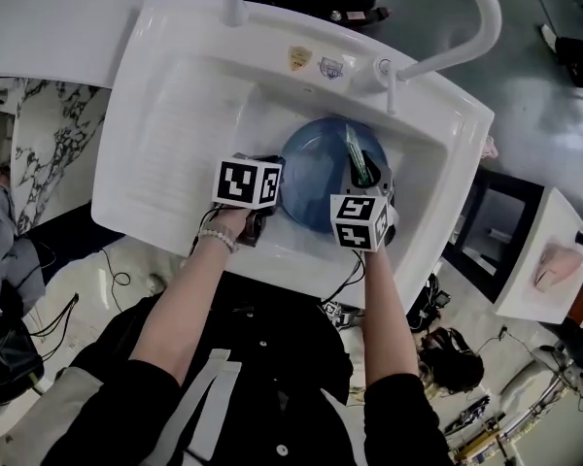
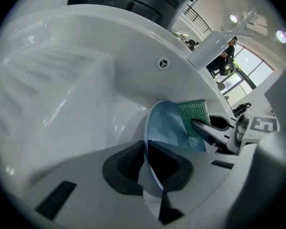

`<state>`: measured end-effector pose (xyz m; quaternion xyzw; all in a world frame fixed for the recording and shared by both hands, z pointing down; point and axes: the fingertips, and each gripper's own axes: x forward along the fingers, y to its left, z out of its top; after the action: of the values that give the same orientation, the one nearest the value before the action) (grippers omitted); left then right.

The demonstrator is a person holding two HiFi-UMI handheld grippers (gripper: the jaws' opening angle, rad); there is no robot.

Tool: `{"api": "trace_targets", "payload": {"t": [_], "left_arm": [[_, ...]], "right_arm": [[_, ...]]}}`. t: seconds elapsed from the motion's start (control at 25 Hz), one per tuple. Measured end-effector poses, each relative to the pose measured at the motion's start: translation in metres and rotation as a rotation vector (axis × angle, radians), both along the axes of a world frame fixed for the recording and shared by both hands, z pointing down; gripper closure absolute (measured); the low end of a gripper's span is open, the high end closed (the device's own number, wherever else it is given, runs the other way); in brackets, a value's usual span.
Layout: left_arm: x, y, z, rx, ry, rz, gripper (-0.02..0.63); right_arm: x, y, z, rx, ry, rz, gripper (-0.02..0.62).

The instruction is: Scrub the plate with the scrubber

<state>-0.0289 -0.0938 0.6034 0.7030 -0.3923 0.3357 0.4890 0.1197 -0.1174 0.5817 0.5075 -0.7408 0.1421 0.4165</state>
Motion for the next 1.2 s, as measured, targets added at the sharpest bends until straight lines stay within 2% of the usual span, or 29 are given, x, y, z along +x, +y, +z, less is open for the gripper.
{"api": "trace_targets", "payload": {"t": [0.2, 0.36, 0.76, 0.96, 1.2], "left_arm": [[0.003, -0.002, -0.004, 0.018, 0.025, 0.012, 0.581], [0.003, -0.003, -0.004, 0.026, 0.028, 0.023, 0.581], [0.003, -0.003, -0.004, 0.024, 0.036, 0.018, 0.581], [0.003, -0.004, -0.003, 0.021, 0.038, 0.014, 0.581], [0.003, -0.004, -0.002, 0.019, 0.042, 0.01, 0.581]], "right_arm": [[-0.007, -0.005, 0.01, -0.029, 0.051, -0.062, 0.502], [-0.024, -0.005, 0.012, -0.038, 0.05, -0.146, 0.502], [-0.068, 0.012, 0.008, -0.065, -0.037, -0.327, 0.502], [-0.087, 0.033, 0.004, -0.09, -0.068, -0.435, 0.502], [-0.098, 0.064, 0.002, -0.141, -0.131, -0.511, 0.502]]}}
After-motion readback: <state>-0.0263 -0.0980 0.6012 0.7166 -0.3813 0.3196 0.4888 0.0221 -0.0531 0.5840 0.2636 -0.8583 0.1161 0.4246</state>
